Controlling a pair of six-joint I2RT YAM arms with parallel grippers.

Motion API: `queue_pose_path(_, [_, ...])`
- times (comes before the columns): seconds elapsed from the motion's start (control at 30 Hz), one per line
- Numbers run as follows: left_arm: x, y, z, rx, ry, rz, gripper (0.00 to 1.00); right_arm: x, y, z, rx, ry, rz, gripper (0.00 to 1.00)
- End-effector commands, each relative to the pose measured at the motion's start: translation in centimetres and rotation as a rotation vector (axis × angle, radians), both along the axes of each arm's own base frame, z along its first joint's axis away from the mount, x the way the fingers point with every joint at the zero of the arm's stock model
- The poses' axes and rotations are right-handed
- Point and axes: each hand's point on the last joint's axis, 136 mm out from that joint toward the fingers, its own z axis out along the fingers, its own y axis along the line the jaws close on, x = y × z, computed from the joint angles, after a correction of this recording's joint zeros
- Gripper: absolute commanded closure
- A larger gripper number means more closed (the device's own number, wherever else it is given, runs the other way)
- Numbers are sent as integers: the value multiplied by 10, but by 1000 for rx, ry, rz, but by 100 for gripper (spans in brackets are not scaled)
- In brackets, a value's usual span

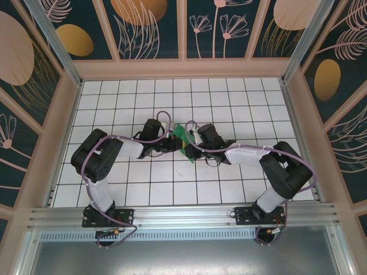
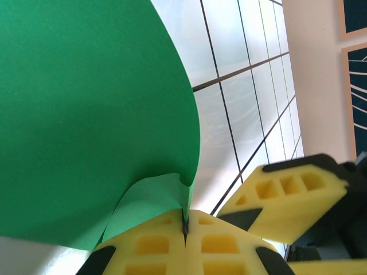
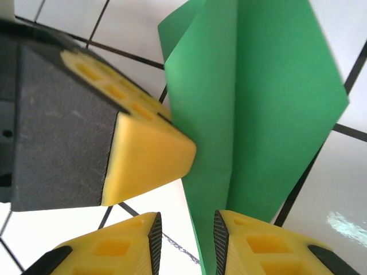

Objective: Fold a paper plane with a square sheet of paper (pick it up from the middle)
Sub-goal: Fourth fold the wing at the center of the table.

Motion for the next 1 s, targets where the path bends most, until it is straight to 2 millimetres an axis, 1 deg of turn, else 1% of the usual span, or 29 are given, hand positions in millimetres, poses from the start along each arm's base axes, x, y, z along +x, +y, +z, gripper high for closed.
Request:
queue_pose_path(0.0, [4,-4,4,-19,6,-14,100,9,0,-7,-96,-78,-10,67])
queue_pose_path(0.1, [3,-4,4,-16,6,-16,100,7,2,-12,-117,-83,1,67])
queue_pose_path(0.23, [3,-5,4,-19,8,-21,100,6,1,-20,-154,-82,-7,68])
queue_pose_path(0.37, [4,-5,5,-20,9,-22,99,6,1,-23,-181,-93,-14,75])
queue_pose_path(0.43, [3,-5,5,-21,14,-23,96,7,1,-24,-192,-103,-19,78])
queue_pose_path(0.53, [3,-5,5,-21,26,-14,89,7,1,-23,-199,-120,-31,84])
queue_pose_path(0.57, [4,-5,6,-23,36,-6,85,7,1,-22,-197,-124,-33,84])
queue_pose_path(0.63, [4,-5,6,-32,62,10,85,7,2,-22,-199,-130,-34,88])
queue_pose_path(0.7, [5,-5,6,-35,86,30,79,8,0,-24,-216,-143,-53,91])
queue_pose_path(0.77, [6,-5,5,-46,121,52,76,7,2,-24,-213,-151,-52,92])
queue_pose_path(0.83, [5,-5,6,-64,151,69,76,7,2,-23,-214,-161,-55,94])
queue_pose_path(0.87, [5,-5,7,-74,166,80,74,7,2,-24,-217,-165,-57,95])
queue_pose_path(0.93, [4,-5,5,-82,202,95,66,7,2,-25,-225,-173,-58,96])
queue_pose_path(0.97, [4,-4,3,-83,219,104,66,6,3,-25,-225,-177,-53,97])
